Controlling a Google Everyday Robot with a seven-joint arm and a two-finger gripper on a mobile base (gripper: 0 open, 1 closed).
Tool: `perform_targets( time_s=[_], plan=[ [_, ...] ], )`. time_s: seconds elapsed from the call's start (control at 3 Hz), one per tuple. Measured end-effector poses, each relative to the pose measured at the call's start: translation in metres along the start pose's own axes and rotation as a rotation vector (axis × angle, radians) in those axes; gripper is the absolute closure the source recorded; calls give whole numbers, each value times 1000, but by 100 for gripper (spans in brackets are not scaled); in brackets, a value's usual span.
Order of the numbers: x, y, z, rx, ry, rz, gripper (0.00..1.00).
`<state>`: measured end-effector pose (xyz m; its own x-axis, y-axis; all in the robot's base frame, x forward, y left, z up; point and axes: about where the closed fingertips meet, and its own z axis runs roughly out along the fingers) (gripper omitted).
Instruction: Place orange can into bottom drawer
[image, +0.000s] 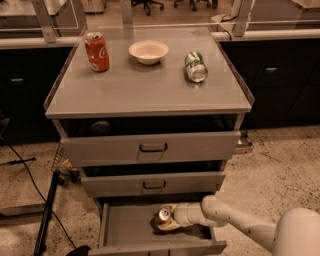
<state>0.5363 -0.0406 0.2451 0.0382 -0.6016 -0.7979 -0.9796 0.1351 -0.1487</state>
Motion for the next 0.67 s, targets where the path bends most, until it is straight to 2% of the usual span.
perform_targets(
  time_s=[0.33,0.67],
  plan=[
    [3,1,3,-3,5,3,100],
    [18,0,16,-12,36,20,100]
  ],
)
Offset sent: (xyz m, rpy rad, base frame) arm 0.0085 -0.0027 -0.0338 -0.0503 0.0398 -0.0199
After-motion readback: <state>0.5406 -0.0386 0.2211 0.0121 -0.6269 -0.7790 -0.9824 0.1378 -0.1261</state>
